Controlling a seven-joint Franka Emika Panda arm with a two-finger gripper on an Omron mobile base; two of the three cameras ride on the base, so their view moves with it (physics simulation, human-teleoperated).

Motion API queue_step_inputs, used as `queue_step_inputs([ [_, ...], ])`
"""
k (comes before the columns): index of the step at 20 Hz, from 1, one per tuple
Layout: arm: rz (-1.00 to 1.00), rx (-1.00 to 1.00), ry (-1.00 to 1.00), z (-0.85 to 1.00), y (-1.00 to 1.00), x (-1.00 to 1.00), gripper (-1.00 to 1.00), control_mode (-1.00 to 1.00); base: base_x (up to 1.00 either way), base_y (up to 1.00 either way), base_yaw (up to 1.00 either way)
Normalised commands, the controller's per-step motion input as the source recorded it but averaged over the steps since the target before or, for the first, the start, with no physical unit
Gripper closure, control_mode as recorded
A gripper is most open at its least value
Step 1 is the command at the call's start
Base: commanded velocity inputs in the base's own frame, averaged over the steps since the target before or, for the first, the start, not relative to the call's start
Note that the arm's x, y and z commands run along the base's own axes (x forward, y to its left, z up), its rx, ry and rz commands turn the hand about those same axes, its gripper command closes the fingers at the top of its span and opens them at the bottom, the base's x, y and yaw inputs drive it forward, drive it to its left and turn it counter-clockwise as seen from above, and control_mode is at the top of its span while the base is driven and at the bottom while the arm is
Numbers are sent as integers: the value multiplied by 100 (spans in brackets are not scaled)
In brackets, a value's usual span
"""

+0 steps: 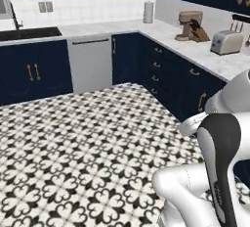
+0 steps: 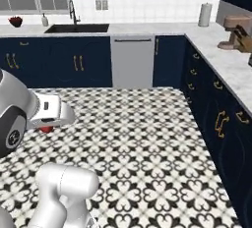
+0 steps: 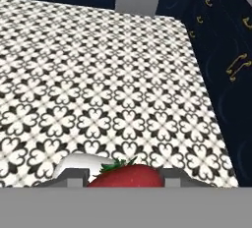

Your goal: Take the strawberry from the fridge and place it on top of the pancake, located on the dining counter.

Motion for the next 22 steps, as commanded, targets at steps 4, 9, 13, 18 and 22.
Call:
queue_step_inputs([
  [4, 0, 0, 0, 0, 0, 0, 100, 100, -1, 7, 80],
  [9, 0, 0, 0, 0, 0, 0, 100, 100, 0, 6, 81],
  [13, 0, 0, 0, 0, 0, 0, 100, 100, 0, 28, 72],
  [18, 0, 0, 0, 0, 0, 0, 100, 100, 0, 82, 50],
  [22, 0, 0, 0, 0, 0, 0, 100, 100, 15, 99, 48],
])
